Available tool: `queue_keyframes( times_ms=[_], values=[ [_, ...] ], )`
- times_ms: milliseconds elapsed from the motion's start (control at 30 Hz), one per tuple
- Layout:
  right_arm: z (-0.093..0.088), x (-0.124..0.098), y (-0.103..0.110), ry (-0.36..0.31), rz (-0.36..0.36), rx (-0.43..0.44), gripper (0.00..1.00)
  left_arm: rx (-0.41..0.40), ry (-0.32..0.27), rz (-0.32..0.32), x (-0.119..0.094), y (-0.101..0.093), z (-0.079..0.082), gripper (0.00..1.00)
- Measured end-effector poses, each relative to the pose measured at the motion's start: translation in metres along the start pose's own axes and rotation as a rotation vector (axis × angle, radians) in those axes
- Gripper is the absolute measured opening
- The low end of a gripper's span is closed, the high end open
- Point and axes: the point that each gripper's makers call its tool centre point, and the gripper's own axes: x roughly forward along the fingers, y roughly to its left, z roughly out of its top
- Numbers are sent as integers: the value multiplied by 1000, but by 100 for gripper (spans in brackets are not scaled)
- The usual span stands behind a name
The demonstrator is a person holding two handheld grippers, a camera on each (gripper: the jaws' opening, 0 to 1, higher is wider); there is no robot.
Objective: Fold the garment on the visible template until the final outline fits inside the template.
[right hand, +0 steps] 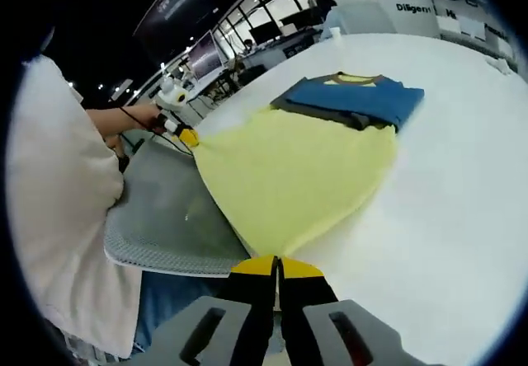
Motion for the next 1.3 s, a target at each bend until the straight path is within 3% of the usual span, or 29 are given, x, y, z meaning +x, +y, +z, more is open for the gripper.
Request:
queue_keyframes(
  times_ms=[367,700,967,1300],
  values=[
    [60,-16,-9,-143,-12,1,0,7,-103,-16,-23,-6,52,4],
    [115,-28,-33,-273,-40,20,0,-10,-201,-41,-35,-6,121,4],
    [153,-28,-65,-347,-63,47,0,-18,-230,-48,-30,4,172,4],
    [187,-17,-109,-373,-89,70,0,-13,-234,-39,-16,20,230,4]
  ],
)
